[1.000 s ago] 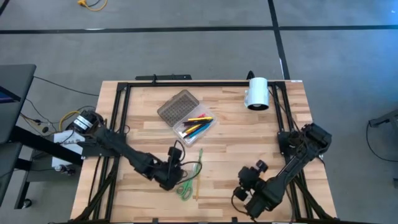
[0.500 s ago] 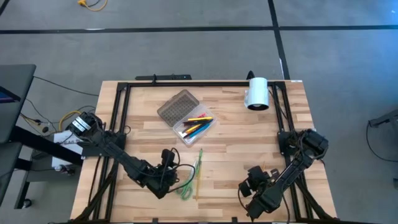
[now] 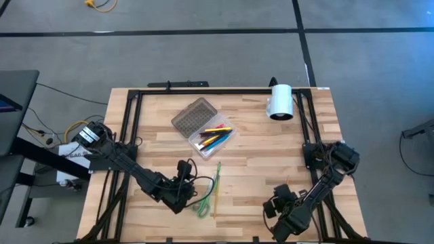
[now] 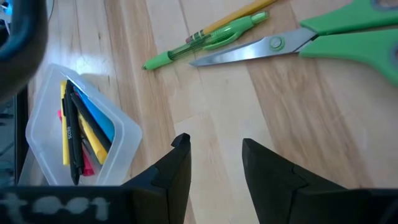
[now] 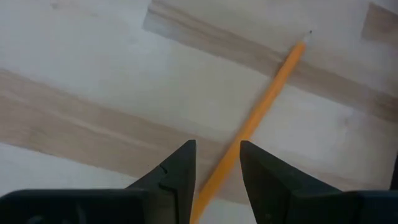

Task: Pick & place school supplies into a supply box
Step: Put the orange pencil into the transparent supply box

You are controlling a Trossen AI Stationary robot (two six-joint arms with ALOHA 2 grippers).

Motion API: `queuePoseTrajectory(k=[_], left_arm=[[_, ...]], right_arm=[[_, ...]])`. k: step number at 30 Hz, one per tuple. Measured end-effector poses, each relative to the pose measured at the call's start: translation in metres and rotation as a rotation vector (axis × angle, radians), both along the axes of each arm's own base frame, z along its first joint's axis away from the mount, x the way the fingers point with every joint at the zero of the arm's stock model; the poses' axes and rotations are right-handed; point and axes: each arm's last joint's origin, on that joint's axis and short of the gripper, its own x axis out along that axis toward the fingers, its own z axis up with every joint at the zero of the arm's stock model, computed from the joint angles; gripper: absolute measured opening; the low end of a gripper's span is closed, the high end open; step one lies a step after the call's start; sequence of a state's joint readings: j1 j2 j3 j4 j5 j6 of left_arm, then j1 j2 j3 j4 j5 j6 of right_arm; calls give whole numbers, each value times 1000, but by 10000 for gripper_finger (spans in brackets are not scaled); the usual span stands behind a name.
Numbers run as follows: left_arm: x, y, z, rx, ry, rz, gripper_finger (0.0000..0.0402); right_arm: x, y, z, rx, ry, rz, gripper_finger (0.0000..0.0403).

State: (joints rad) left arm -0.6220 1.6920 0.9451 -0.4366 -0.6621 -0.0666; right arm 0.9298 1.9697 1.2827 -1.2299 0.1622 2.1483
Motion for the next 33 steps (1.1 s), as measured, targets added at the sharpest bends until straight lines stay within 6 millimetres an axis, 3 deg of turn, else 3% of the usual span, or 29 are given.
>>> queuePoseTrajectory(k=[18,27,33], left_arm=[[1,1,0,-8,-6,5,135],[1,1,0,-14,-1,6,135],[1,1,0,-15,-3,7,135]], right_arm=[[-5,13,-20,28,50,0,118],[-15,8,-37,-8,-49,122,118],[-17,11,-37,-3,-65,131,102]])
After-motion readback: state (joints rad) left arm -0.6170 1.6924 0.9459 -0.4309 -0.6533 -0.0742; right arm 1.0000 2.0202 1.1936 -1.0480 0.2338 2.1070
